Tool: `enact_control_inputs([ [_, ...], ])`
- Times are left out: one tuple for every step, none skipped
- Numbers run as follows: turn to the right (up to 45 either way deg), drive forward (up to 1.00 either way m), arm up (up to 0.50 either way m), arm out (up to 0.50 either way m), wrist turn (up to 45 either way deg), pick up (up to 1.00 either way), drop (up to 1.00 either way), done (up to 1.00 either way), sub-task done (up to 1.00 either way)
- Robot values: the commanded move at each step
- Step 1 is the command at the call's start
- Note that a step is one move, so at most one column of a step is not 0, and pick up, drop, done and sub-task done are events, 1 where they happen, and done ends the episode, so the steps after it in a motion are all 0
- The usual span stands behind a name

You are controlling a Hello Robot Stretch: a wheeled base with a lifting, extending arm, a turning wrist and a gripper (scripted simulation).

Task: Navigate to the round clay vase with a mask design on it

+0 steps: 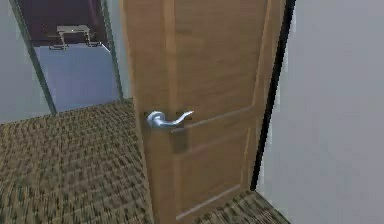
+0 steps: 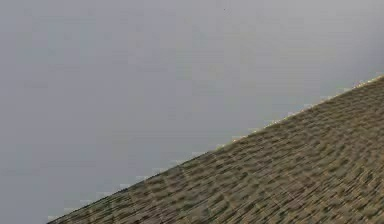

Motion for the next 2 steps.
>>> enact_control_inputs([
  [-45.0,0.0,0.0,0.0,0.0,0.0,0.0,0.0,0.0],
  [-18.0,0.0,0.0,0.0,0.0,0.0,0.0,0.0,0.0],
])
